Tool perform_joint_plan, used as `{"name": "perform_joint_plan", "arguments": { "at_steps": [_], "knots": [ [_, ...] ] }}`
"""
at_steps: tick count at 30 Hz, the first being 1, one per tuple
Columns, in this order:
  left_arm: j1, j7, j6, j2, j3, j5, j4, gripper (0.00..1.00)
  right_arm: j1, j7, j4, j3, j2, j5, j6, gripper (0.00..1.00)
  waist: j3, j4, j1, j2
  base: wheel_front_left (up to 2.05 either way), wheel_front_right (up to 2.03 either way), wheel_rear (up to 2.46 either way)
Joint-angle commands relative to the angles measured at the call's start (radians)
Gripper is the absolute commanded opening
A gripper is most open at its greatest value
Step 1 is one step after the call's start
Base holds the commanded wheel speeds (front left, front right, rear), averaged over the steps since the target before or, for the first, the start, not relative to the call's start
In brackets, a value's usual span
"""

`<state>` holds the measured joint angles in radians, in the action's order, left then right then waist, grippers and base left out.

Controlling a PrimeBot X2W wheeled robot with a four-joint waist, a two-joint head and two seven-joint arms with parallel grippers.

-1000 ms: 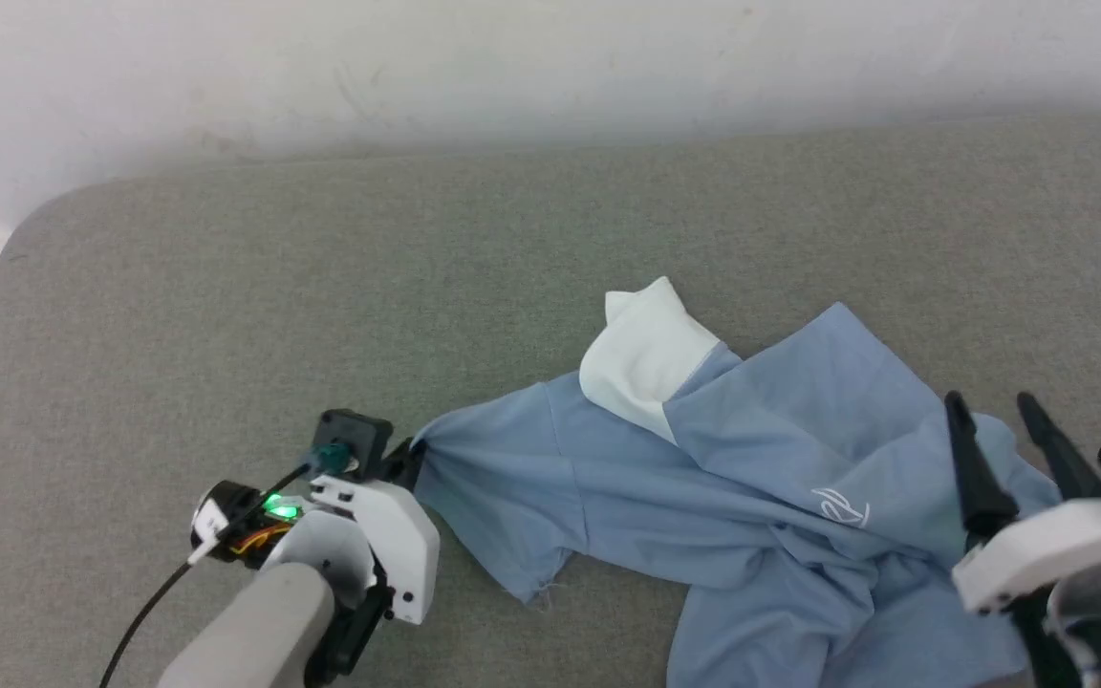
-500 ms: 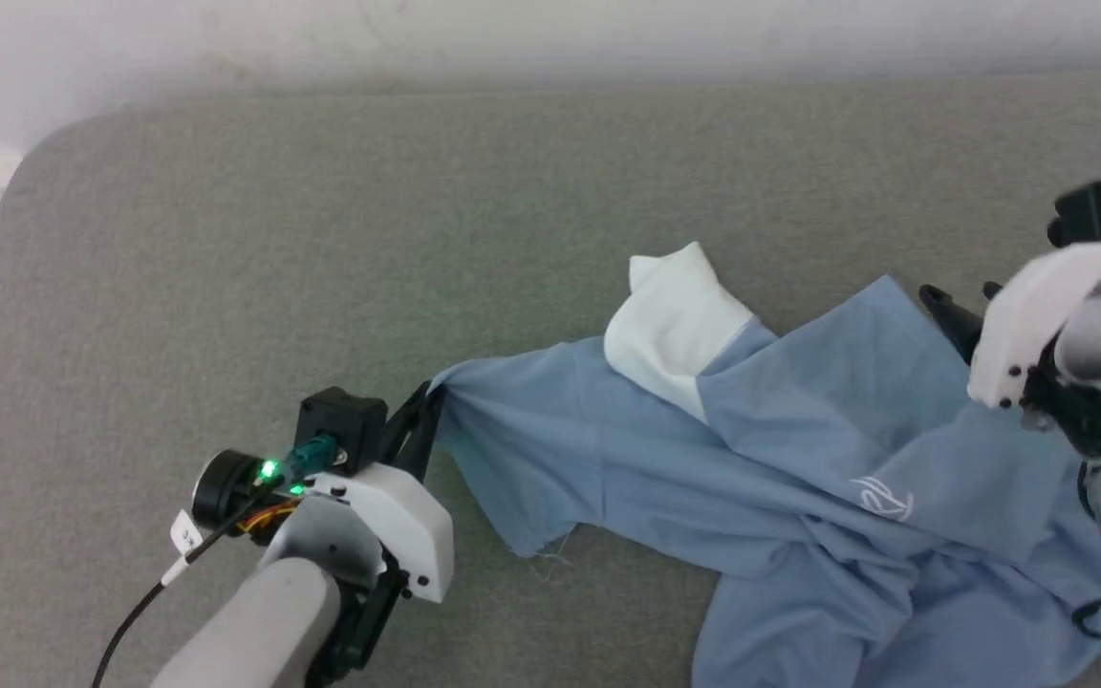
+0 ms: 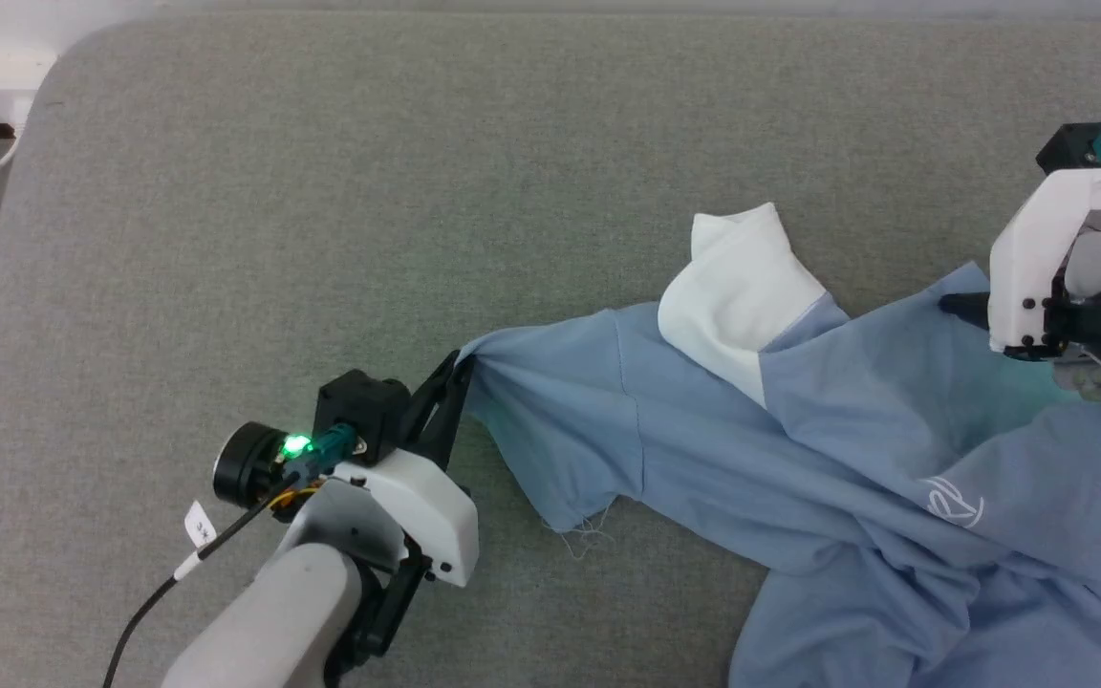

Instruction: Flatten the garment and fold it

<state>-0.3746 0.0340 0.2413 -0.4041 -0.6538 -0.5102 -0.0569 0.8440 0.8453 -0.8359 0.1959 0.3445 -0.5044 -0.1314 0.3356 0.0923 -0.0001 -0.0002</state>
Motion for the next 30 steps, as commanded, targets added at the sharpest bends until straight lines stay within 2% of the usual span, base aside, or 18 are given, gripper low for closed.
{"name": "perform_joint_plan", "arguments": {
  "at_steps": [1,3,6,12,18,24,30],
  "knots": [
    [-0.008,-0.009,0.002,0.002,0.003,-0.004,-0.006,0.0,-0.07,0.059,-0.066,0.032,-0.029,-0.011,0.001,0.0,0.002,0.002,0.0001,0.0002,0.0,0.0,0.0],
    [-0.006,-0.011,0.002,0.002,0.004,-0.007,-0.012,0.0,-0.075,0.101,-0.083,0.042,-0.037,-0.026,0.001,0.0,-0.001,-0.002,0.0001,0.0002,0.0,0.0,0.0],
    [-0.003,-0.012,0.002,-0.003,0.01,-0.016,-0.021,0.0,-0.073,0.081,-0.059,0.057,-0.042,-0.043,0.001,0.0,-0.013,-0.013,0.0001,0.0002,0.0,0.0,0.0],
    [-0.026,-0.014,0.003,-0.035,0.046,-0.029,-0.037,0.0,-0.034,-0.102,0.054,0.076,0.005,-0.07,0.001,0.0,-0.075,-0.035,0.0001,0.0002,0.0,0.0,0.0],
    [-0.113,0.0,0.005,-0.107,0.133,-0.049,-0.064,0.0,0.022,-0.275,0.103,0.033,0.06,-0.035,0.001,0.0,-0.167,-0.058,0.0001,0.0002,0.0,0.0,0.0],
    [-0.282,0.036,-0.066,-0.14,0.182,-0.088,-0.179,0.0,0.101,-0.379,0.111,-0.021,0.082,0.03,0.001,0.0,-0.201,-0.07,0.0001,0.0002,0.0,0.0,0.0],
    [-0.548,0.042,-0.152,-0.138,0.185,-0.065,-0.397,0.0,0.244,-0.479,0.092,-0.081,0.059,0.109,0.001,0.0,-0.134,-0.096,0.0001,0.0002,0.0,0.0,0.0]
  ]
}}
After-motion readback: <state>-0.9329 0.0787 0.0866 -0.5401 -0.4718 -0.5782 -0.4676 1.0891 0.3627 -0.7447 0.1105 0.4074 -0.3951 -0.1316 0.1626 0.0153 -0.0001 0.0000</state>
